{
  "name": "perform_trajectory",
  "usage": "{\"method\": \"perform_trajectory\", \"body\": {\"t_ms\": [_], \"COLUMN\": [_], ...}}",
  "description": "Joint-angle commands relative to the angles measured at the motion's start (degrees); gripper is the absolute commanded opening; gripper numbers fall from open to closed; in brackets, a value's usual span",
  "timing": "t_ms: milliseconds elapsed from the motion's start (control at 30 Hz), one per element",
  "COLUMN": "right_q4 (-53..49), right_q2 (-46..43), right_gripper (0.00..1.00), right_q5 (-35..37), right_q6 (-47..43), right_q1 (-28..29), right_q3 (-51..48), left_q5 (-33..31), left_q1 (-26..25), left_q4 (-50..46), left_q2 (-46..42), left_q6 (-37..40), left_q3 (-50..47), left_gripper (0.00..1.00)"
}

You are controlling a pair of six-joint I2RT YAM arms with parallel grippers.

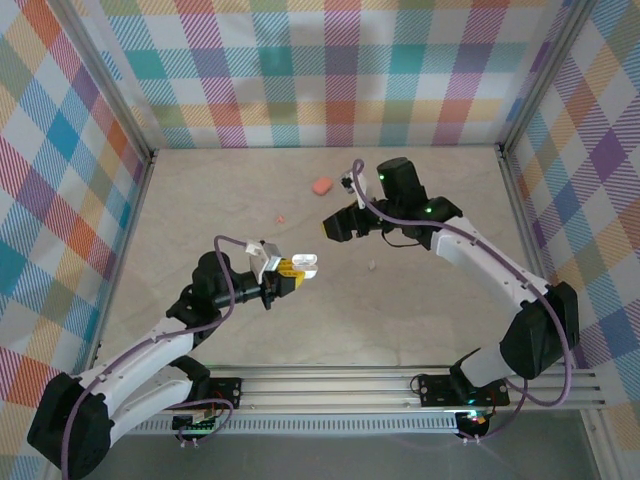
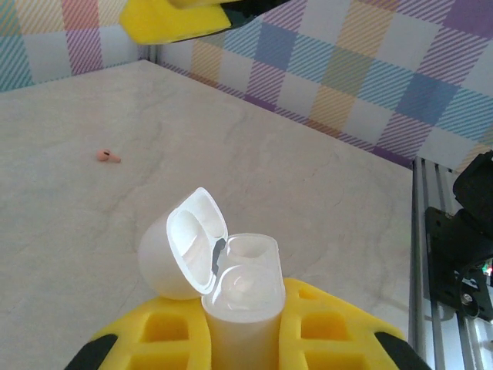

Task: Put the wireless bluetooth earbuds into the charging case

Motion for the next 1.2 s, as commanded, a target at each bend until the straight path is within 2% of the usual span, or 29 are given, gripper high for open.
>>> {"method": "perform_trajectory", "body": {"t_ms": [0,167,267,433,567,700,767,1033,1167], "right_q4": [-2.34,-10.14,-14.45,-16.57,-14.76,-13.62,-13.33,-11.65,-12.26], "right_q2": [-2.02,-0.63,1.22,2.80,3.36,6.11,7.93,15.28,17.94], "right_gripper": [0.71,0.70,0.68,0.63,0.54,0.46,0.44,0.28,0.24], "right_q5": [-1.31,9.38,13.04,13.18,11.43,11.96,12.78,14.64,16.20], "right_q6": [2.26,8.94,11.51,13.85,16.61,13.71,12.12,11.76,10.66], "right_q1": [-0.84,-2.12,-3.28,-6.19,-8.48,-8.50,-8.51,-8.34,-8.23], "right_q3": [0.06,-1.52,-3.37,-7.63,-11.14,-12.81,-13.27,-11.52,-8.98], "left_q5": [-1.90,-2.88,-3.19,-3.13,-3.15,-2.75,-2.71,-3.74,-3.89], "left_q1": [-0.66,-0.66,-0.66,-0.66,-0.66,-0.66,-0.65,-0.66,-0.66], "left_q4": [5.16,2.95,2.84,2.85,2.89,2.28,1.57,0.40,-0.59], "left_q2": [-2.42,-4.33,-4.67,-4.23,-3.62,-3.51,-3.91,-5.76,-6.23], "left_q6": [1.45,2.61,2.79,2.79,2.97,2.97,2.93,2.90,3.35], "left_q3": [-1.31,-1.85,-2.13,-2.14,-2.09,-1.90,-1.95,-2.93,-2.99], "left_gripper": [0.00,0.00,0.00,0.00,0.00,0.00,0.00,0.00,0.00]}}
